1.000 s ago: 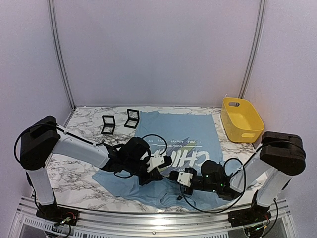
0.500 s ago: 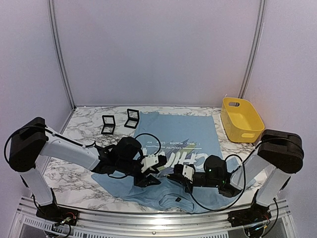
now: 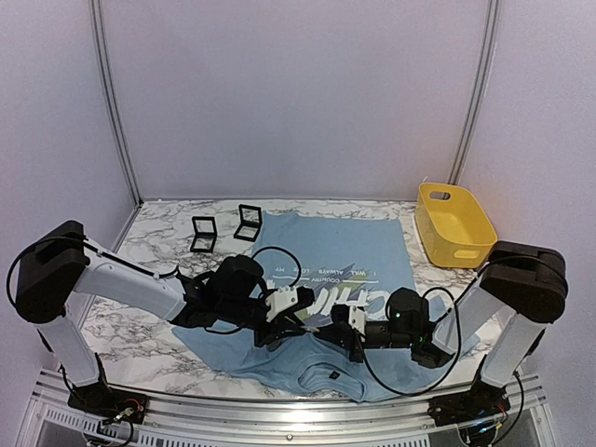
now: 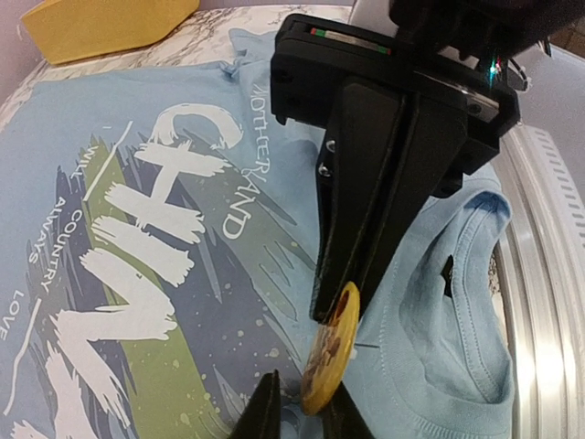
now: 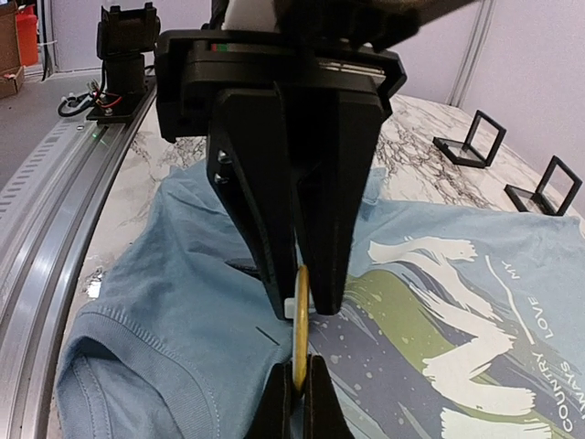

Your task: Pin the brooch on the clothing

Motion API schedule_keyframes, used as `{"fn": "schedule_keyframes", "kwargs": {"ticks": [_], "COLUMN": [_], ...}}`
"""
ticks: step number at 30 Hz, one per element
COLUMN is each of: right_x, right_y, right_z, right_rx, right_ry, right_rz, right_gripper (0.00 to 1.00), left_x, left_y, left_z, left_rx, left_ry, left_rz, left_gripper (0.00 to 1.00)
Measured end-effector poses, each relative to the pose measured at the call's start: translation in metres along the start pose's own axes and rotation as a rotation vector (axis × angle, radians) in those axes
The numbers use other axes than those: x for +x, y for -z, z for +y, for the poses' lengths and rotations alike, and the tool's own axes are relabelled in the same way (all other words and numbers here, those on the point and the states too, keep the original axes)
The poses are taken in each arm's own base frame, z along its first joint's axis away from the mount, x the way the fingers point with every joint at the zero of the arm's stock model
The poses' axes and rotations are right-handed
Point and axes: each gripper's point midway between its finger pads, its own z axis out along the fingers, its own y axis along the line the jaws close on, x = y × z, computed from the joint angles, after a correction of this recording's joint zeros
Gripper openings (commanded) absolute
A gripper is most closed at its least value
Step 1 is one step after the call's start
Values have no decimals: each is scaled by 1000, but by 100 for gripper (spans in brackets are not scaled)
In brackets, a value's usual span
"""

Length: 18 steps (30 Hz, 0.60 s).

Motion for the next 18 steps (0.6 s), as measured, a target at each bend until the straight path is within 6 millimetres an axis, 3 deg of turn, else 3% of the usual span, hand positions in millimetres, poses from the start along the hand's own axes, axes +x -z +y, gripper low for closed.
{"fn": "schedule_keyframes", "kwargs": {"ticks": [1, 4, 8, 11, 14, 18], "right_x": [0, 0, 1, 2, 2, -3], "right_y": [0, -1, -2, -1, -2, -7], "right_z": [0, -1, -3, -1, 1, 5], "right_rx": [-3, -6, -8, -29, -68, -121], "right_ry": [-1, -10, -23, -31, -32, -41], "right_rz": [-1, -3, 1, 14, 33, 31], "right_gripper": [0, 3, 31, 40, 38, 24], "left_x": [0, 0, 1, 1, 1, 0], "left_y": [0, 0, 0, 1, 3, 4], "left_z": [-1, -2, -5, -5, -6, -7], "left_rx": [3, 13, 26, 28, 28, 35], "left_ry": [-1, 1, 9, 17, 26, 29], "left_rz": [-2, -2, -3, -5, -10, -13], "left_gripper": [0, 0, 0, 0, 0, 0]}}
